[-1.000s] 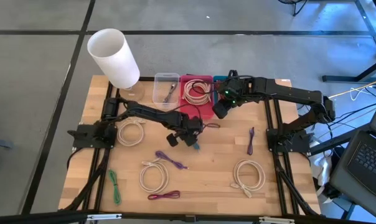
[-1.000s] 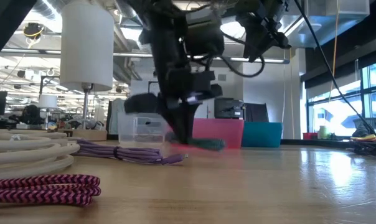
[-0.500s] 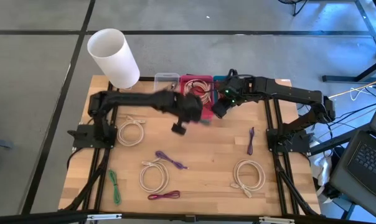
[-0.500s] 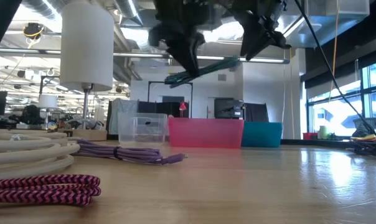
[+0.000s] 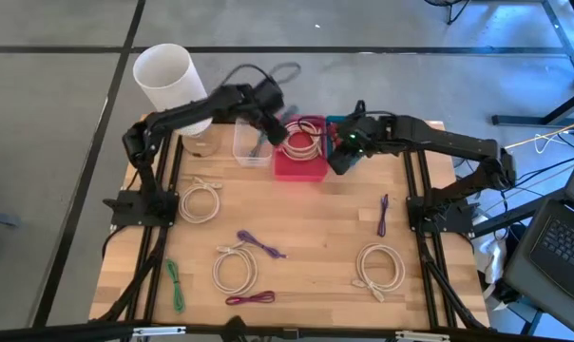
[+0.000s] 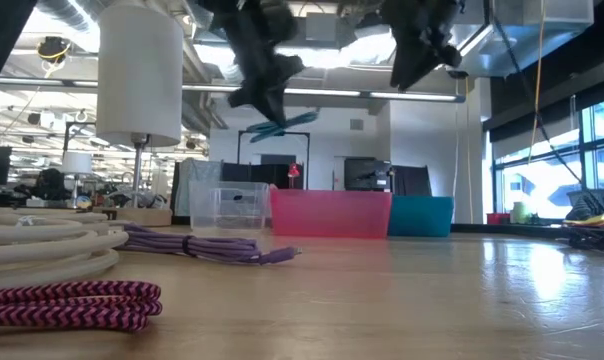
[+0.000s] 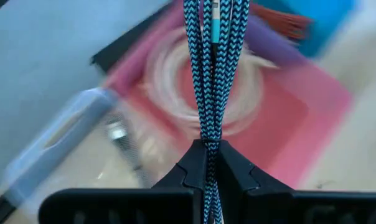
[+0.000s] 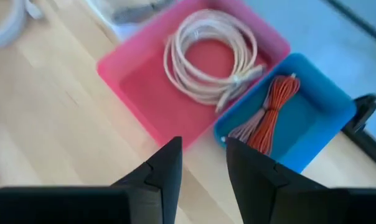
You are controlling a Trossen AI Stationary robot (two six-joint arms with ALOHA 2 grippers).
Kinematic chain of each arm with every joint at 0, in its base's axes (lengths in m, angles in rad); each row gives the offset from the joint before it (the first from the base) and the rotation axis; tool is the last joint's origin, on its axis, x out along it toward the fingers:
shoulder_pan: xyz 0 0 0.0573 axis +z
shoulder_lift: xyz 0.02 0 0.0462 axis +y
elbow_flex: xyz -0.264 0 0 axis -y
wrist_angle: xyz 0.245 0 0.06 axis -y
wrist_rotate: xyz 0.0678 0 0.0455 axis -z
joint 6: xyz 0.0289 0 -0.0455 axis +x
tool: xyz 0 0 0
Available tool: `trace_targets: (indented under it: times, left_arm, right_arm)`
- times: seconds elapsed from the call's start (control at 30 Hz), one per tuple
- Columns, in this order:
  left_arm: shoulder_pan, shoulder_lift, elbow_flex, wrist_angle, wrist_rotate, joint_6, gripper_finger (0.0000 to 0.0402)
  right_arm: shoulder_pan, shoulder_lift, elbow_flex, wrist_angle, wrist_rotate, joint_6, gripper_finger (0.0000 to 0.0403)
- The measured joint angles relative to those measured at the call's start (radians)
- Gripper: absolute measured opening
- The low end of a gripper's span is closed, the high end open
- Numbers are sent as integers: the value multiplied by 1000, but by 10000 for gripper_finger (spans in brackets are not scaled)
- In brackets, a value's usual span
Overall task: Pick & Place USB Port
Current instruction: Put the blue and black charger cable into the white bin
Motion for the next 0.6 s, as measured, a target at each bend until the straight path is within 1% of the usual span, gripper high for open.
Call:
trace_targets:
  times: [0.1,0.2,0.33,0.47,0.6]
  left_arm:
    - [44,1,0,-30,-7,-46,10]
    - [64,1,-5,-33,8,-91,10]
    - [105,1,-6,-45,-4,-137,10]
    - [122,1,-17,-48,1,-155,10]
    - [144,2,-52,-45,2,-170,10]
  right_arm:
    - [1,-30,1,2,49,7,128]
    - [-1,-66,1,1,116,13,129]
    - [0,-107,1,2,194,15,129]
    - [0,-150,1,2,277,16,129]
    - [2,-189,1,5,349,15,129]
